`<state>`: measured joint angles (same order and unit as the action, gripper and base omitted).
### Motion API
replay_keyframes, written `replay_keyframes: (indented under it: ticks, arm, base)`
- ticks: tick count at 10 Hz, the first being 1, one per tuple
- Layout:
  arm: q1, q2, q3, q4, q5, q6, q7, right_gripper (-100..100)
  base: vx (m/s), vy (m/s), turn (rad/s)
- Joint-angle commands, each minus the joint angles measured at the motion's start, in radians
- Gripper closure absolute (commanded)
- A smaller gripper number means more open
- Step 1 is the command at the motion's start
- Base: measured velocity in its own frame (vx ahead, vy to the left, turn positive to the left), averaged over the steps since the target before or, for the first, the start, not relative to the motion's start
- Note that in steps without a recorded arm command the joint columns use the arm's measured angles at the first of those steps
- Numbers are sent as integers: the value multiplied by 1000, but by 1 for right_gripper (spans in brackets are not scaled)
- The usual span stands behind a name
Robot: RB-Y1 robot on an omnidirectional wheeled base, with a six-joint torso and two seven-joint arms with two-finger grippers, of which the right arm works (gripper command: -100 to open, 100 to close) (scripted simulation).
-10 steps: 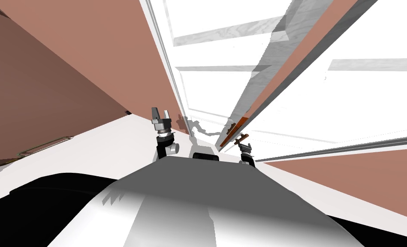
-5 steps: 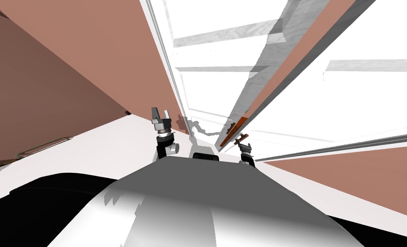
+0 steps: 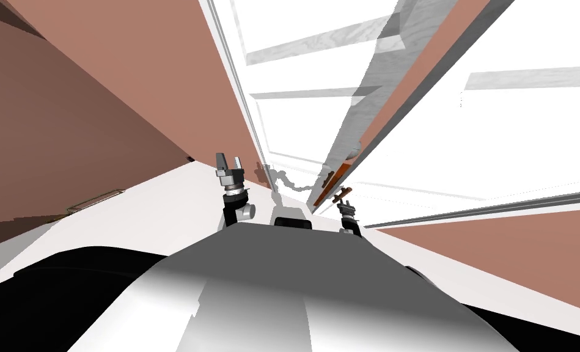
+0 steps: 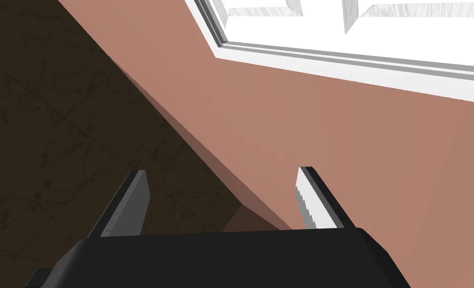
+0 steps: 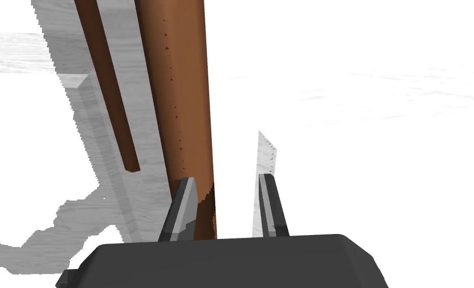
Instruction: Pull the door open
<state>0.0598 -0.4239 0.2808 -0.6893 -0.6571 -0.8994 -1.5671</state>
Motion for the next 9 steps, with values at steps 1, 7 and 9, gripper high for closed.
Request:
replay_keyframes:
  ticks: [1, 7, 9]
  arm:
    - [7, -25, 36, 6, 18, -22, -37, 100]
    - [15, -55, 74, -29, 27, -48, -81, -100]
    - [16, -41, 59, -12, 23, -36, -62, -100]
  base:
    - [-245, -127, 87]
    - [-151, 40, 34]
    - [118, -63, -22]
